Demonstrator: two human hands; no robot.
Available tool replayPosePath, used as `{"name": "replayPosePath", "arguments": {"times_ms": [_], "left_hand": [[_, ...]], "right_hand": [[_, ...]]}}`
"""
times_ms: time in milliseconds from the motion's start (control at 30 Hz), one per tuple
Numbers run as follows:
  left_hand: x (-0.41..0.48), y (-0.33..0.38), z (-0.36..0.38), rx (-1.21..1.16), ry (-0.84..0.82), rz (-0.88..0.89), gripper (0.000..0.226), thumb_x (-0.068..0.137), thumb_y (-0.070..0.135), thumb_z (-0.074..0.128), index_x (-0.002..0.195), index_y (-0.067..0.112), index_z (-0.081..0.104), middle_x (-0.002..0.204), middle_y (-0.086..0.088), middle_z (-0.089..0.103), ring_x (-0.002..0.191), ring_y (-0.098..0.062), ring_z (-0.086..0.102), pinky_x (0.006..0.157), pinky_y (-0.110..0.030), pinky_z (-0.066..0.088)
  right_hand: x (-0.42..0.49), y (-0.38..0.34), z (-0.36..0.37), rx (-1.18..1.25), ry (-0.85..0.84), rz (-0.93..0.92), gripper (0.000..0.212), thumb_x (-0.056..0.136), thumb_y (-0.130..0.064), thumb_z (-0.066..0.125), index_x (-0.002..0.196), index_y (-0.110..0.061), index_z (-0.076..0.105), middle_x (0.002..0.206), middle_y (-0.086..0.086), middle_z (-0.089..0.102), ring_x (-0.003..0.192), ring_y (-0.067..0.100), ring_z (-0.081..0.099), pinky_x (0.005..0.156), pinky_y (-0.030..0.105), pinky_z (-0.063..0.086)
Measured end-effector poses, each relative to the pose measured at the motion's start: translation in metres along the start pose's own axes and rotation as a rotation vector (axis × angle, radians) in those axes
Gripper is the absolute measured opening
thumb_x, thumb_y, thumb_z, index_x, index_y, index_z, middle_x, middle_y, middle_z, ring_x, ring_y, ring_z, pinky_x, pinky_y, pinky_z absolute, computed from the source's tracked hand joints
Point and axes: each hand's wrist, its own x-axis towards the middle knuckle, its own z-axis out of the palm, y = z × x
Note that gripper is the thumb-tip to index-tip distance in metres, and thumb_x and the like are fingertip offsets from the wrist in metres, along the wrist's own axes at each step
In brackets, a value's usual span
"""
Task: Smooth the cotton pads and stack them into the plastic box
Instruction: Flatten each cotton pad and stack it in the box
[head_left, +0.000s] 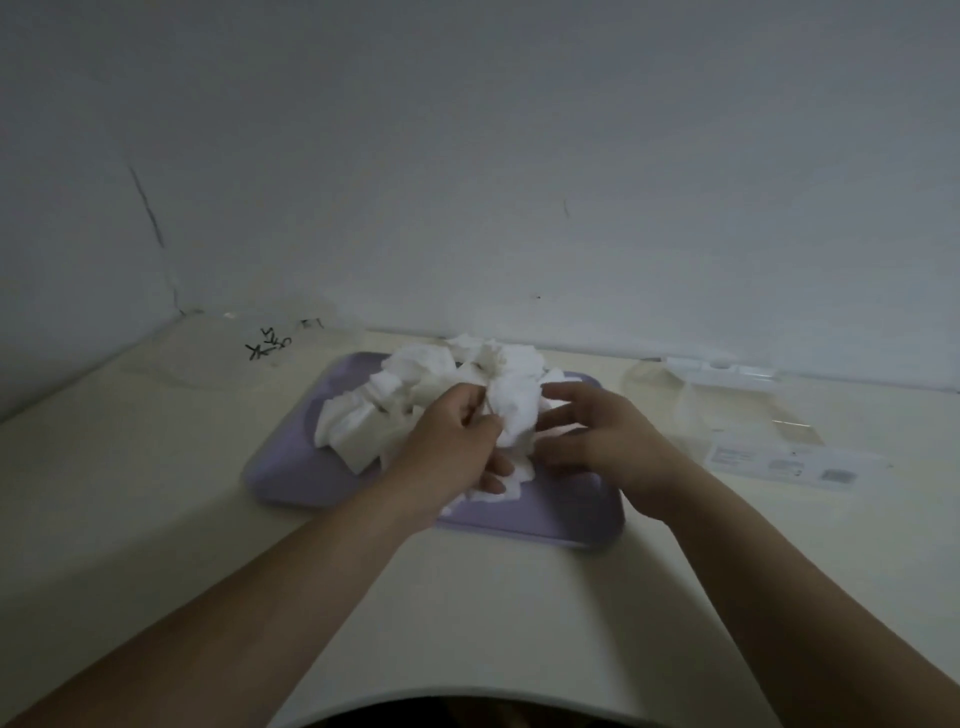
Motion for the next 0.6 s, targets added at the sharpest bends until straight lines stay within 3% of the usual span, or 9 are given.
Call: {"name": "replayPosePath", "arguments": {"times_ms": [33,100,200,267,367,433,500,600], "left_hand": [[0.005,0.001,0.002,0.0,-0.004,0.008,0.014,0.099,0.011,0.051,0.097,0.014,0.064,0.069,-0.012,0.067,0.065,-0.032,0.067,0.054,-0.039,0.058],[0.012,0.007,0.01,-0.001,-0.032,0.042,0.014,0.096,0.014,0.056,0.097,0.014,0.07,0.072,-0.019,0.069,0.062,-0.031,0.066,0.052,-0.036,0.053],[0.023,0.011,0.027,-0.124,-0.094,0.056,0.016,0.093,0.015,0.066,0.105,0.017,0.076,0.08,-0.023,0.07,0.064,-0.026,0.063,0.052,-0.033,0.049],[0.028,0.01,0.036,-0.259,-0.116,0.027,0.014,0.096,0.012,0.067,0.108,0.009,0.076,0.078,-0.016,0.067,0.067,-0.022,0.06,0.052,-0.032,0.045],[0.037,0.004,0.046,-0.304,-0.098,0.012,0.016,0.1,0.013,0.064,0.099,0.002,0.076,0.076,-0.014,0.063,0.068,-0.019,0.056,0.053,-0.031,0.043],[0.042,0.003,0.05,-0.354,-0.097,0.001,0.019,0.101,0.014,0.063,0.092,0.006,0.077,0.074,-0.012,0.062,0.066,-0.019,0.056,0.055,-0.032,0.042],[0.046,-0.002,0.052,-0.417,-0.098,-0.008,0.018,0.098,0.016,0.065,0.087,0.013,0.079,0.078,-0.013,0.064,0.07,-0.022,0.058,0.058,-0.033,0.043],[0.048,-0.01,0.052,-0.445,-0.101,0.005,0.023,0.089,0.027,0.072,0.1,0.008,0.079,0.097,-0.024,0.072,0.089,-0.031,0.066,0.078,-0.042,0.055]], "right_hand": [[-0.002,-0.001,-0.004,0.055,0.032,-0.019,0.061,0.08,-0.002,0.084,0.135,-0.018,0.064,0.114,0.015,0.073,0.094,0.033,0.076,0.077,0.045,0.063],[-0.002,0.002,-0.007,0.157,0.083,-0.082,0.052,0.085,-0.006,0.083,0.132,-0.02,0.067,0.11,0.018,0.074,0.087,0.031,0.075,0.072,0.044,0.061],[-0.002,0.011,-0.012,0.354,0.206,-0.117,0.028,0.092,-0.006,0.076,0.12,-0.009,0.072,0.103,0.027,0.075,0.084,0.037,0.071,0.077,0.048,0.061],[-0.002,0.018,-0.014,0.466,0.27,-0.075,0.026,0.093,-0.007,0.074,0.118,0.0,0.068,0.103,0.031,0.074,0.087,0.039,0.072,0.081,0.05,0.062],[-0.002,0.023,-0.018,0.519,0.313,-0.059,0.026,0.094,-0.007,0.073,0.117,0.004,0.066,0.104,0.029,0.075,0.087,0.038,0.074,0.072,0.041,0.064],[0.001,0.022,-0.021,0.368,0.372,-0.113,0.03,0.093,-0.011,0.077,0.121,-0.01,0.068,0.112,0.015,0.075,0.096,0.03,0.075,0.07,0.033,0.062],[0.001,0.024,-0.024,0.074,0.455,-0.217,0.039,0.09,-0.014,0.08,0.125,-0.026,0.068,0.119,-0.002,0.069,0.104,0.012,0.071,0.074,0.024,0.059],[0.002,0.029,-0.024,-0.222,0.459,-0.418,0.04,0.089,-0.01,0.08,0.125,-0.027,0.072,0.12,-0.002,0.062,0.11,0.011,0.065,0.083,0.023,0.058]]}}
